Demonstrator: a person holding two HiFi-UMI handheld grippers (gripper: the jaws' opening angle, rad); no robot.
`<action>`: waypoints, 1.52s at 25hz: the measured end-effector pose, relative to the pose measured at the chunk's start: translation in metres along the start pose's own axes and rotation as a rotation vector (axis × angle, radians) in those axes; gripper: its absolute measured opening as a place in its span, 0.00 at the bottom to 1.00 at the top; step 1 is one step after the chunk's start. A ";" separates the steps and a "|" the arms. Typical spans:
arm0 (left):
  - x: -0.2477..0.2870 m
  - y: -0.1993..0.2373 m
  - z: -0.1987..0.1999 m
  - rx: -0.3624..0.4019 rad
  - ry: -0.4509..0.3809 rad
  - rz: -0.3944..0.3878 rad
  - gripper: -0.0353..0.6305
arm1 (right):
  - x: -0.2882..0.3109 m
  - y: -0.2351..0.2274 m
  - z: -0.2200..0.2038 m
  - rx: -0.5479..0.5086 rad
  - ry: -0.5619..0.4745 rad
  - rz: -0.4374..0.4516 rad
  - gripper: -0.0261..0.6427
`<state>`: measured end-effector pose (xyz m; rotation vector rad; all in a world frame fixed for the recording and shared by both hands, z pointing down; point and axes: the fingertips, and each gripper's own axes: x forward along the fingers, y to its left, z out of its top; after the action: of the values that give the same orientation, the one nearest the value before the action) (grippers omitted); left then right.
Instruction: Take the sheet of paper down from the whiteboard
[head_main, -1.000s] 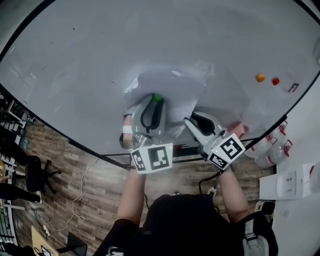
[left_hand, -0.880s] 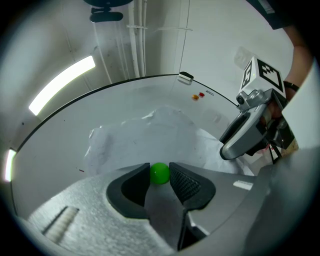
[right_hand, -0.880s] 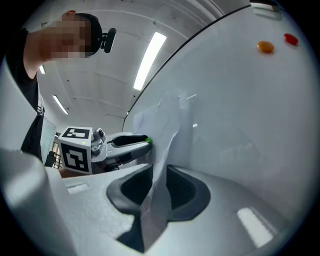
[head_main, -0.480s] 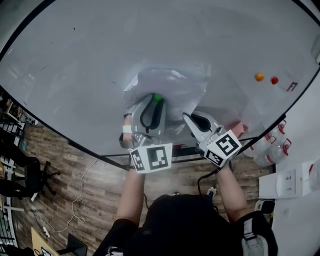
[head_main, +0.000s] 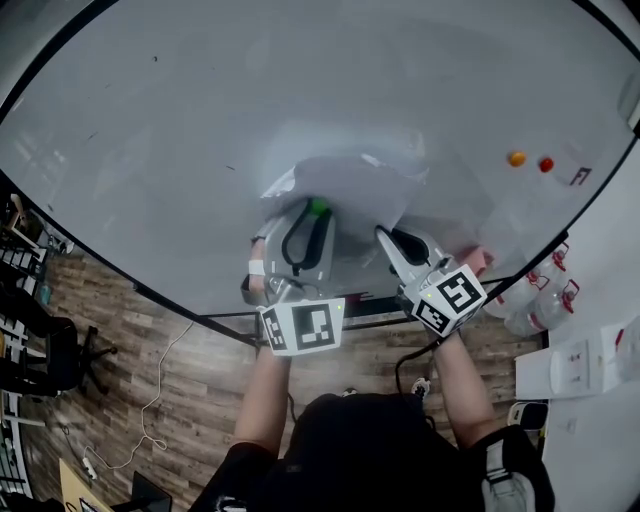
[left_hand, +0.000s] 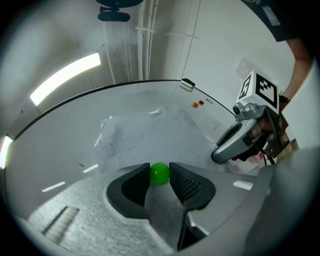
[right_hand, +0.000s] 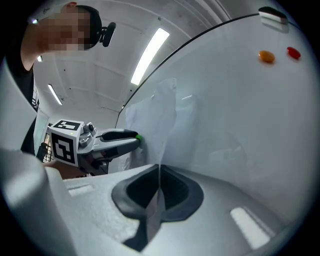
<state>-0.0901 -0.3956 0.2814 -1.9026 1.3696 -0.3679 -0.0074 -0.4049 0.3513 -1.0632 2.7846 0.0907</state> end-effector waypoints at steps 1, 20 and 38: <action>-0.001 0.000 0.001 -0.002 -0.003 0.000 0.25 | -0.001 0.000 0.000 -0.001 0.001 -0.002 0.05; -0.043 -0.028 -0.040 -0.094 0.072 -0.077 0.25 | -0.025 0.007 -0.036 0.049 0.078 -0.068 0.05; -0.130 -0.101 -0.039 -0.282 0.231 -0.134 0.25 | -0.141 0.037 -0.072 0.077 0.224 -0.089 0.05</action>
<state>-0.0944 -0.2796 0.4044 -2.2475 1.5115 -0.4947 0.0623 -0.2930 0.4462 -1.2466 2.9011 -0.1543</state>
